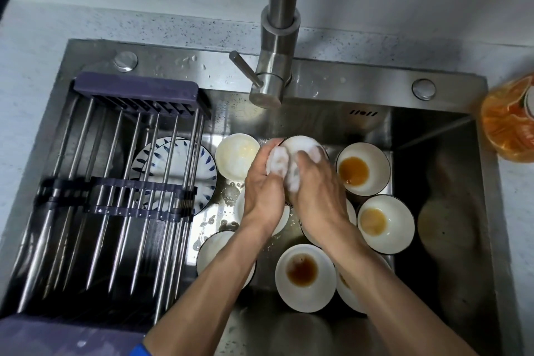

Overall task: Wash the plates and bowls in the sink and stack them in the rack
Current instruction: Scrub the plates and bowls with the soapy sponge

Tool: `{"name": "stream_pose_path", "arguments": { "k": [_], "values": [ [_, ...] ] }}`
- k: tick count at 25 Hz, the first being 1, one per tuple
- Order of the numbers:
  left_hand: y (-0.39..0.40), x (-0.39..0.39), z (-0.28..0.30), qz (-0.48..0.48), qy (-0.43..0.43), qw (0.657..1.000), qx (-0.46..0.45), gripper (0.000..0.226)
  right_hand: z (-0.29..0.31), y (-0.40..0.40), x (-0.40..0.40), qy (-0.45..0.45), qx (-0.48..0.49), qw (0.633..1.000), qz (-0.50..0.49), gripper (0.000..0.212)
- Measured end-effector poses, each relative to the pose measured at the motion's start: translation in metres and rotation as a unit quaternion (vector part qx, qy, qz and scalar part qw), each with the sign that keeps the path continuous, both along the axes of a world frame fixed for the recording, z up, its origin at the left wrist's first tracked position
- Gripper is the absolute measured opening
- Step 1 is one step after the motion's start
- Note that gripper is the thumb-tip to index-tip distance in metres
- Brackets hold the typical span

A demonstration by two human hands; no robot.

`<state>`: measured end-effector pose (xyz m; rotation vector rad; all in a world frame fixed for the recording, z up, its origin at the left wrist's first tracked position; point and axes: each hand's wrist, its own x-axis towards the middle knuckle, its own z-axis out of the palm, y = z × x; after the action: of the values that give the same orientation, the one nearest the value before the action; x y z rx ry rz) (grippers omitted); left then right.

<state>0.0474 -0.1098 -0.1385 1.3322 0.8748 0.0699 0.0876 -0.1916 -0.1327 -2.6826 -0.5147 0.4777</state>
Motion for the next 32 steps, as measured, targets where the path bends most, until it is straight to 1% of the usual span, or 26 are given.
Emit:
{"name": "stream_pose_path", "arguments": {
  "k": [1, 2, 3, 5, 6, 7, 8, 9, 11, 13, 15, 17, 18, 19, 20, 21, 22, 24, 25, 26, 27, 28, 29, 30, 31, 32],
  "values": [
    [0.001, -0.002, 0.001, 0.003, 0.001, 1.000, 0.008, 0.038, 0.003, 0.000, -0.004, 0.014, -0.025, 1.000, 0.007, 0.027],
    [0.001, -0.003, -0.001, 0.003, 0.015, 1.000, 0.006, 0.040, 0.005, 0.002, -0.007, 0.027, 0.003, 0.999, 0.029, 0.018],
    [0.000, -0.006, -0.003, 0.001, 0.037, 0.999, 0.002, 0.044, 0.007, 0.003, -0.009, 0.044, 0.055, 0.996, 0.052, 0.011],
    [0.003, -0.011, -0.005, -0.013, 0.060, 0.998, 0.002, 0.050, 0.006, 0.000, -0.007, 0.057, 0.146, 0.984, 0.079, 0.015],
    [0.005, -0.014, -0.004, -0.019, 0.053, 0.998, 0.000, 0.050, 0.007, -0.003, -0.008, 0.075, 0.144, 0.984, 0.078, 0.009],
    [0.008, -0.015, -0.003, -0.021, 0.040, 0.999, -0.003, 0.046, 0.006, -0.007, -0.010, 0.077, 0.117, 0.986, 0.091, 0.006],
    [0.011, -0.015, -0.004, -0.020, 0.031, 0.999, -0.003, 0.043, 0.005, -0.011, -0.015, 0.074, 0.080, 0.988, 0.106, 0.013],
    [0.014, -0.014, -0.006, -0.015, 0.030, 0.999, -0.003, 0.042, 0.002, -0.016, -0.021, 0.079, 0.063, 0.987, 0.122, 0.020],
    [0.013, -0.017, -0.009, -0.006, 0.037, 0.999, -0.001, 0.047, 0.002, -0.021, -0.031, 0.094, 0.082, 0.978, 0.167, 0.029],
    [0.010, -0.025, -0.006, -0.028, 0.045, 0.998, 0.013, 0.054, 0.003, -0.025, -0.035, 0.102, 0.130, 0.965, 0.205, 0.041],
    [0.018, -0.023, -0.002, -0.047, 0.055, 0.997, 0.013, 0.050, 0.001, -0.032, -0.034, 0.056, 0.082, 0.968, 0.229, 0.046],
    [0.032, -0.009, 0.005, -0.099, 0.098, 0.990, -0.008, 0.037, -0.001, -0.030, -0.033, -0.038, 0.009, 0.962, 0.270, 0.046],
    [0.033, -0.005, 0.007, -0.120, 0.116, 0.986, -0.014, 0.033, -0.003, -0.025, -0.035, -0.037, -0.002, 0.967, 0.251, 0.048],
    [0.031, -0.005, 0.009, -0.113, 0.110, 0.987, -0.010, 0.035, -0.004, -0.018, -0.038, -0.010, 0.029, 0.980, 0.198, 0.048],
    [0.026, -0.008, 0.010, -0.084, 0.087, 0.993, 0.008, 0.043, -0.001, -0.011, -0.038, 0.027, 0.098, 0.989, 0.110, 0.044],
    [0.024, -0.012, 0.011, -0.046, 0.074, 0.996, 0.022, 0.053, -0.001, -0.009, -0.036, 0.044, 0.137, 0.988, 0.057, 0.040],
    [0.025, -0.016, 0.011, -0.036, 0.077, 0.996, 0.030, 0.058, -0.001, -0.008, -0.038, 0.056, 0.165, 0.984, 0.049, 0.039],
    [0.041, -0.013, 0.010, -0.072, 0.105, 0.992, -0.005, 0.055, 0.006, -0.007, -0.040, 0.060, 0.147, 0.977, 0.140, 0.043],
    [0.046, -0.011, 0.009, -0.089, 0.113, 0.989, -0.025, 0.052, 0.007, -0.005, -0.041, 0.035, 0.128, 0.976, 0.171, 0.044],
    [0.047, -0.010, 0.009, -0.084, 0.103, 0.991, -0.027, 0.053, 0.007, -0.004, -0.040, 0.035, 0.132, 0.979, 0.153, 0.043],
    [0.046, -0.012, 0.010, -0.052, 0.083, 0.995, -0.007, 0.056, 0.007, 0.000, -0.039, 0.033, 0.162, 0.979, 0.120, 0.039],
    [0.044, -0.016, 0.012, -0.015, 0.075, 0.997, 0.027, 0.059, 0.007, 0.001, -0.040, 0.013, 0.186, 0.976, 0.110, 0.036],
    [0.045, -0.020, 0.014, -0.007, 0.070, 0.996, 0.051, 0.060, 0.008, 0.000, -0.041, 0.023, 0.198, 0.974, 0.113, 0.034],
    [0.047, -0.020, 0.017, -0.037, 0.069, 0.995, 0.055, 0.058, 0.006, -0.005, -0.041, 0.000, 0.183, 0.970, 0.160, 0.035],
    [0.054, -0.015, 0.019, -0.098, 0.084, 0.991, 0.040, 0.055, 0.008, -0.011, -0.042, -0.015, 0.148, 0.965, 0.217, 0.041],
    [0.059, -0.009, 0.021, -0.161, 0.103, 0.981, 0.032, 0.052, 0.005, -0.016, -0.042, -0.054, 0.110, 0.958, 0.260, 0.049]
  ]
}}
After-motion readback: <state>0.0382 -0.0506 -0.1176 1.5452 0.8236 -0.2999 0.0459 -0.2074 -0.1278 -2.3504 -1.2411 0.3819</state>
